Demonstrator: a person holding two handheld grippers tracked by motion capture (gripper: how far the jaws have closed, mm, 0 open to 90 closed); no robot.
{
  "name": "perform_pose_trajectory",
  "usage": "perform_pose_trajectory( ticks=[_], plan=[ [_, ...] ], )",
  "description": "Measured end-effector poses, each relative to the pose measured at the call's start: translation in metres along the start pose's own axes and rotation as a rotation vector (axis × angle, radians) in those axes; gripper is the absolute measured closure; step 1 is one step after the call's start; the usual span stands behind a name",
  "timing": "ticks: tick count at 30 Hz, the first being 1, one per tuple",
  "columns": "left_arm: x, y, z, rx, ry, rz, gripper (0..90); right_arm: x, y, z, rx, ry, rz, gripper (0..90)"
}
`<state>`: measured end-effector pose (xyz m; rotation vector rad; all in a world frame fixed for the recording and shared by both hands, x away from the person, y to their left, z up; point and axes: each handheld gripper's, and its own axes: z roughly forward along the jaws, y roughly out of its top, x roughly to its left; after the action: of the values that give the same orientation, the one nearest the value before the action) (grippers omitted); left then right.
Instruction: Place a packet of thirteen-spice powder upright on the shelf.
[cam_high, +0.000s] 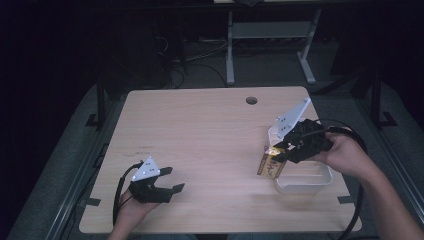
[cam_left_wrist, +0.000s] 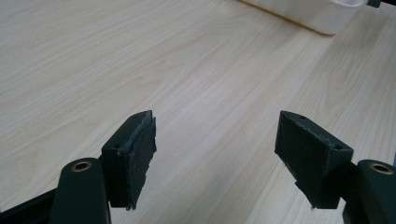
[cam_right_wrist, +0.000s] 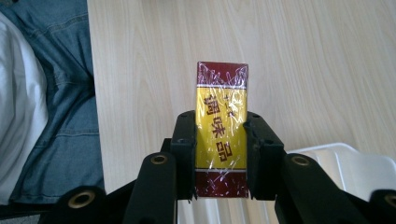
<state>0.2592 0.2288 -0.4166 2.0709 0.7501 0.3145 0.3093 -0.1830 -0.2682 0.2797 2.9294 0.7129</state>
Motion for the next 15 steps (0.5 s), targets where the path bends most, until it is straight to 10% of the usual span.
perform_pose_trajectory(
  ticks=[15],
  plan=[
    [0.003, -0.001, -0.001, -0.003, 0.007, -0.013, 28.3, -0.004, -0.034, -0.010, 0.028, -0.037, 0.032, 67.8]
  ],
)
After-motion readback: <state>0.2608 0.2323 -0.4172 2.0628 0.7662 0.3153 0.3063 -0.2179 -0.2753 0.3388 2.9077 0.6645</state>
